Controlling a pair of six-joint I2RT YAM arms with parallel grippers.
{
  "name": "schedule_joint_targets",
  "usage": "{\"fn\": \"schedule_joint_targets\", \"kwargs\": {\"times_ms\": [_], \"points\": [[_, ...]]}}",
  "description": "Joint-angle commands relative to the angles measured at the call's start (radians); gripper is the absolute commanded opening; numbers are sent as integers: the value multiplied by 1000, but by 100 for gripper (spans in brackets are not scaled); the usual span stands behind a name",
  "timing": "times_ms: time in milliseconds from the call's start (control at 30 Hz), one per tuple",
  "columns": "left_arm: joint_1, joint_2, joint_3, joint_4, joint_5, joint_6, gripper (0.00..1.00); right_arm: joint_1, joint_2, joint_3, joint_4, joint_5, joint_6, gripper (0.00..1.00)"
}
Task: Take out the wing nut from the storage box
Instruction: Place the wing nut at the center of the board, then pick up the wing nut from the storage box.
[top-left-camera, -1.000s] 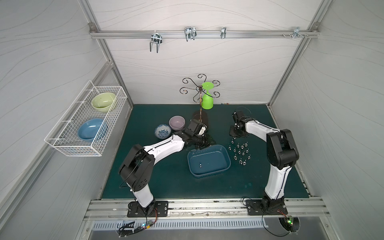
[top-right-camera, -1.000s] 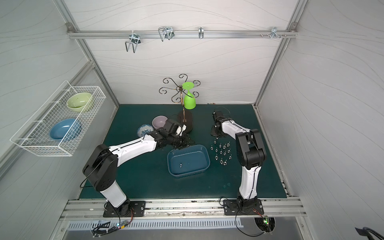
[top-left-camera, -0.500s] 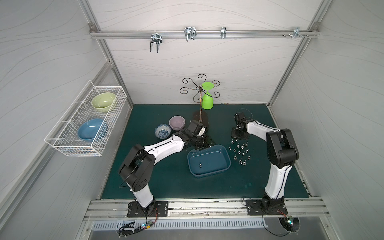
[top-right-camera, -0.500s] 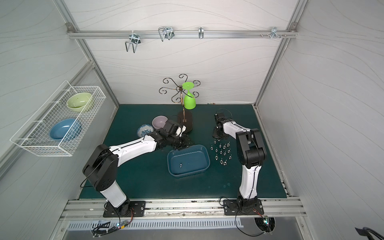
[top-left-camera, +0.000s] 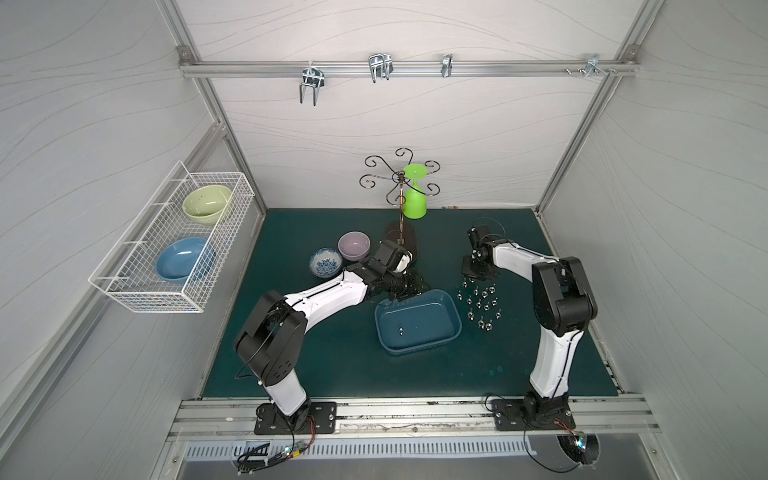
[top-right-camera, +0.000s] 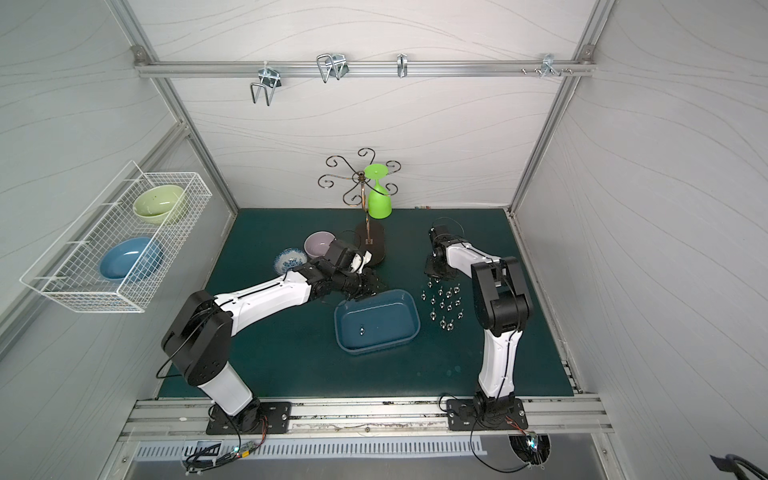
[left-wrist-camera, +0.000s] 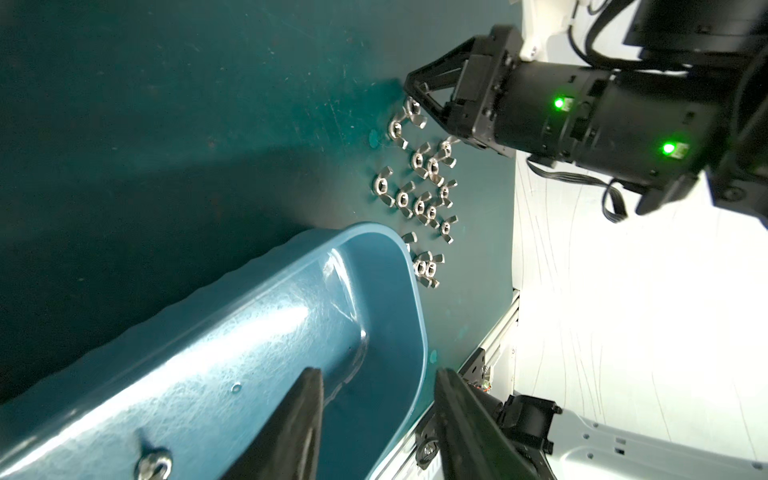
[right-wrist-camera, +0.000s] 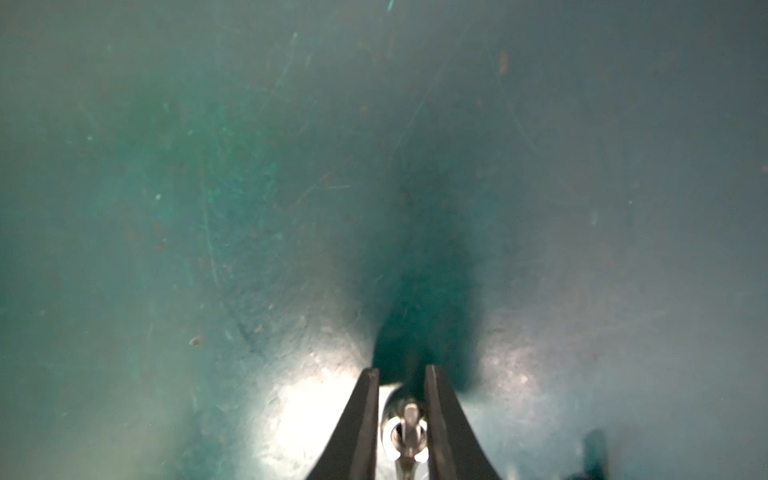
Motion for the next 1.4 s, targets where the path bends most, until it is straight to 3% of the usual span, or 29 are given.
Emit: {"fn": "schedule_joint_targets", "kwargs": {"times_ms": [0,433,867,1200,1367], "points": [[-4,-41,15,-15,-3,39,48,-5,-75,0,-20,-15,-5,25],[17,-99,-24,-51,-29,55,48,0,-221,-63,-27,-12,9,28],[162,-239,-165,-53,6,44,49,15,-348,-104,-57,-50,7,29],[253,-353,-265,-63,22,39,49,121,-407,-113,-96,-26,-17,30],[319,-411,-324,-60,45,23,49,246,-460,-145,-125,-9,-36,30]]}}
